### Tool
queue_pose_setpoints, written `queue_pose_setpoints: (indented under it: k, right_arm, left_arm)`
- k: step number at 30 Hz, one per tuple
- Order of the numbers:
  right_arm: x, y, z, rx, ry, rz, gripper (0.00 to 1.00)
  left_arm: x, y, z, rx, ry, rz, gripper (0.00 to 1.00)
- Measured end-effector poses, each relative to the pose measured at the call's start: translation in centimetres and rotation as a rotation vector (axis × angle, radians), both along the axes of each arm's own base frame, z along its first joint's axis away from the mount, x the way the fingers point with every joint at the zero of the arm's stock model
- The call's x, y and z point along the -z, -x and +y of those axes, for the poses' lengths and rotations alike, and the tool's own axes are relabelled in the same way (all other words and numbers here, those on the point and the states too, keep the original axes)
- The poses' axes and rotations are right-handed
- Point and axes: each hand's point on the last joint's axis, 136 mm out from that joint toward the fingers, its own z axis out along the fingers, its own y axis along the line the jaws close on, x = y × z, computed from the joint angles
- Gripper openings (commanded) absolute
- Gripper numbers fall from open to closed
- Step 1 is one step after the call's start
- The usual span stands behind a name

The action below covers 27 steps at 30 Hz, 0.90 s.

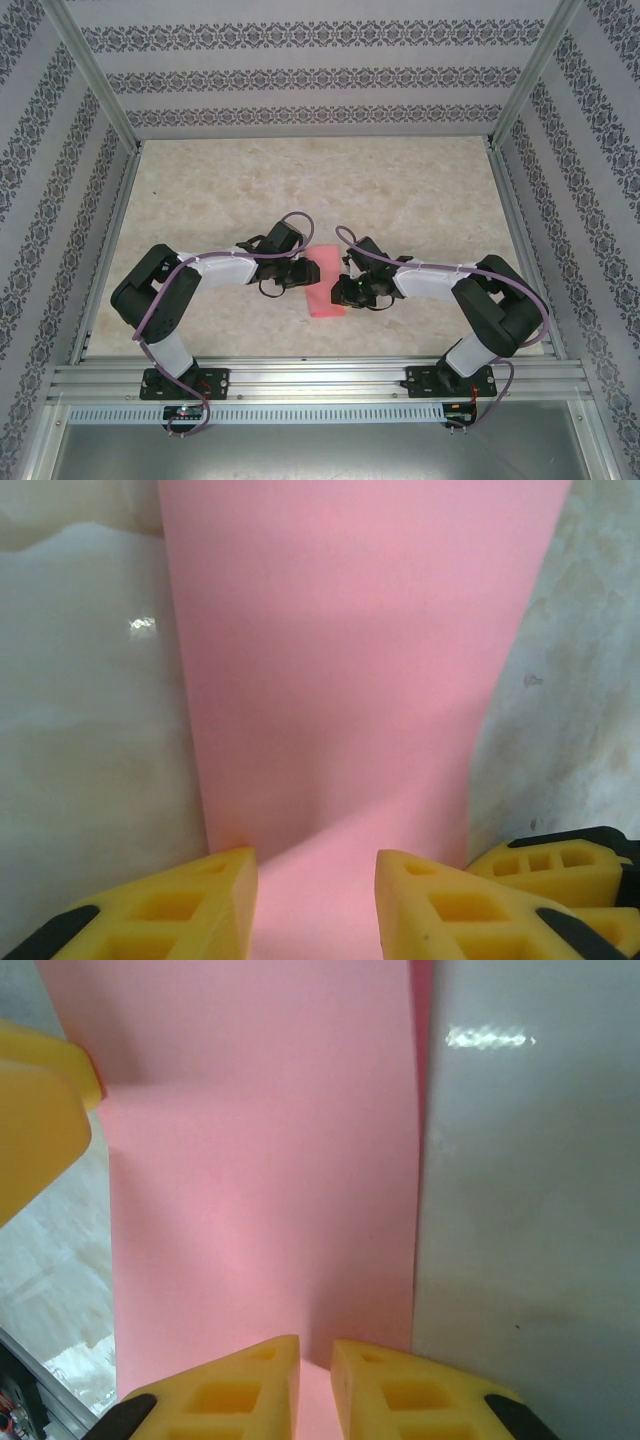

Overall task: Fold a paper plane with a square sheet of paper (fold left side to right side)
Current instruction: First fold the square sheet of paper in half at the center of the table.

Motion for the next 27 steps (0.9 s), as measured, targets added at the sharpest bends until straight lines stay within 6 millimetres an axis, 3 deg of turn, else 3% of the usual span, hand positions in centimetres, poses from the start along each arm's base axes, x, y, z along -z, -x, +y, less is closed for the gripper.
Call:
queue_pose_setpoints:
  k: [19,27]
  right_arm:
    - [0.1,0.0,0.0,-0.009,0.01,0.006,0.19]
    - [0.1,-0.1,0.1,-0.016,0.011,0.002,0.19]
  left_arm:
    - [0.6,-1.0,-0.9,0.013,0.031,0.008,0.36]
    - [0.4,-3.9,0.9,-0.049,0.02,-0.021,0.36]
